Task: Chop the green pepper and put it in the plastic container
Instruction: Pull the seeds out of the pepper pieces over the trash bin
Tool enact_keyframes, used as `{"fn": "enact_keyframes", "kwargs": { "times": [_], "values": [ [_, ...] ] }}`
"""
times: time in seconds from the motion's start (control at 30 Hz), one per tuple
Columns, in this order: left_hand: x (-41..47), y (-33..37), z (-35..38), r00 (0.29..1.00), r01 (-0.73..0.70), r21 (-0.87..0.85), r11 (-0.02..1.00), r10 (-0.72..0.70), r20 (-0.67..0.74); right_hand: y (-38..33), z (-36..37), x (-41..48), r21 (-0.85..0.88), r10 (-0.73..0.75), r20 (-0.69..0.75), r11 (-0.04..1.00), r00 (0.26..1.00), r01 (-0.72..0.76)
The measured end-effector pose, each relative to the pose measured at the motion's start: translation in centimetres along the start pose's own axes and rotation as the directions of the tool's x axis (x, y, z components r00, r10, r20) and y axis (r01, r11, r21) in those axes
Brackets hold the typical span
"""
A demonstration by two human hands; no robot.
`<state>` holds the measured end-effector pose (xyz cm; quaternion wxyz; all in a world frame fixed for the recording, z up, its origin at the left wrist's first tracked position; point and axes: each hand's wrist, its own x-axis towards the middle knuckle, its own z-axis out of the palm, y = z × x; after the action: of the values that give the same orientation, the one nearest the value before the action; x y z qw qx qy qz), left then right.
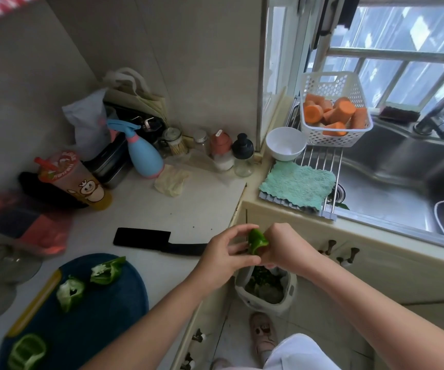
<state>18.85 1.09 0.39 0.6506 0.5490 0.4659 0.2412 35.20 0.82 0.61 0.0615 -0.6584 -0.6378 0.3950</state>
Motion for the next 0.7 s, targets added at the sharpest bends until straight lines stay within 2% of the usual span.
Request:
{"fn": "enact_keyframes", "kwargs": {
  "times": [0.1,0.27,0.53,0.7],
  "values": [
    [0.1,0.1,-0.2,1.0,0.0,-0.069,0.998,-0.001,-0.01,-0.1,-0.3,-0.1,0.142,0.034,0.001,0.989,0.999,-0.034],
    [0.4,0.4,-0.7,0.998,-0.028,-0.158,0.987,0.019,-0.061,0.1,-0.4,-0.5,0.392,0.028,-0.07,0.92,0.997,0.002],
    [0.8,0.3,-0.6,0.999,-0.035,-0.171,0.985,0.032,-0.024,0.3,-0.2,-0.9,0.381,0.034,-0.106,0.925,0.994,0.009],
    [1.0,0.1,-1.0,0.998,-0.039,-0.206,0.978,0.03,-0.046,0.5,-0.9,-1.1,0.529,0.065,-0.05,0.848,0.997,-0.028]
  ]
}}
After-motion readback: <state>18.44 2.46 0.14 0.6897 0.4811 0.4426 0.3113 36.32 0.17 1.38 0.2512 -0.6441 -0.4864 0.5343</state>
